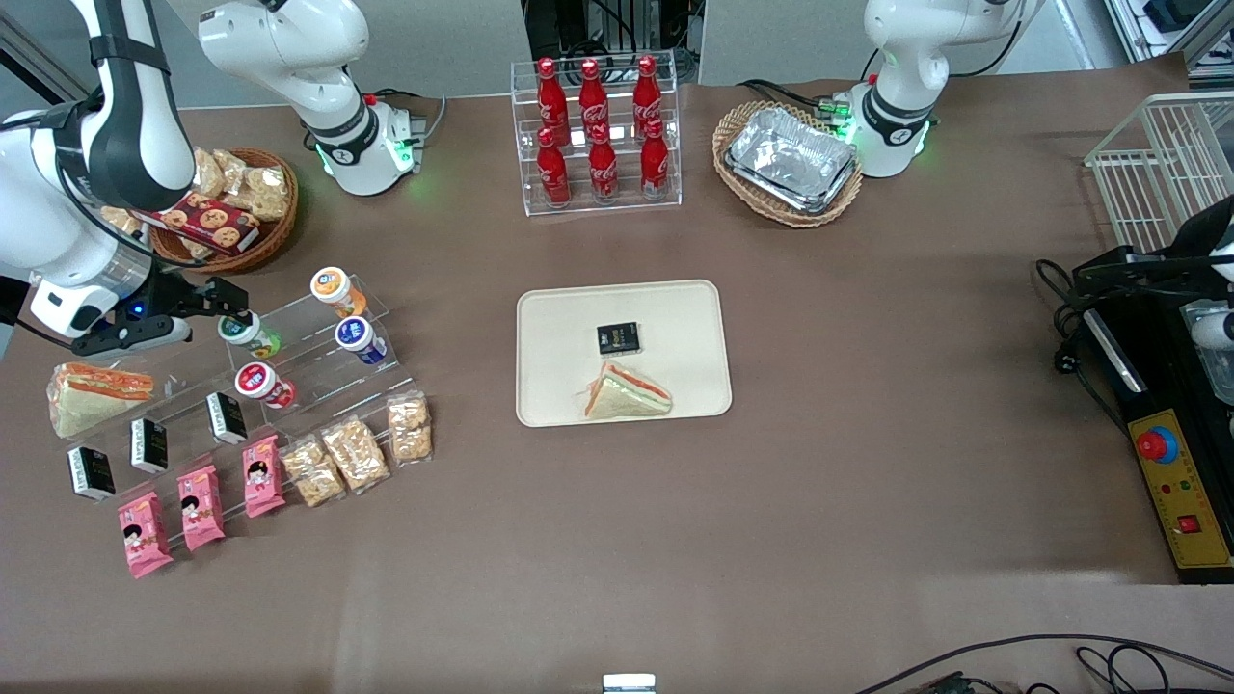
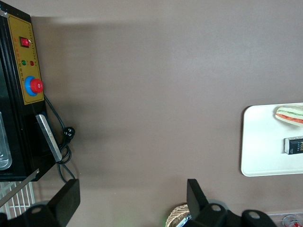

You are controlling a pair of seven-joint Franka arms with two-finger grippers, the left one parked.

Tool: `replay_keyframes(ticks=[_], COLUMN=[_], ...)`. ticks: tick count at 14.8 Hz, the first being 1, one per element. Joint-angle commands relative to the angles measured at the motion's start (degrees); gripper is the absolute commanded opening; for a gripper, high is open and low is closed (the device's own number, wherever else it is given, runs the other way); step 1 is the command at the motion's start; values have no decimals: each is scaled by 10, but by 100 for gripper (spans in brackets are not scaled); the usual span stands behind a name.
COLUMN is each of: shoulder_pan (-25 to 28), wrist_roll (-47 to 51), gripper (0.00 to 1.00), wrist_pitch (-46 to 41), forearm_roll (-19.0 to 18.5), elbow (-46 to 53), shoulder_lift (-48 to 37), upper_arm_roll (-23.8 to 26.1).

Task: Place green gum on tray
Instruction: 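Lower the right gripper and grasp the green-lidded yogurt bottle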

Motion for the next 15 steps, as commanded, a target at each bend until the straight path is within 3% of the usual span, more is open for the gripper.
replay_keyframes(ticks=[1, 15], shoulder_pan=[-2, -3], wrist_roll=[-3, -1], gripper=[100, 100], wrist_pitch=[24, 86], forearm_roll=[7, 8], elbow=[-28, -80], shoulder_lift=[-18, -13], upper_arm_roll=[2, 1])
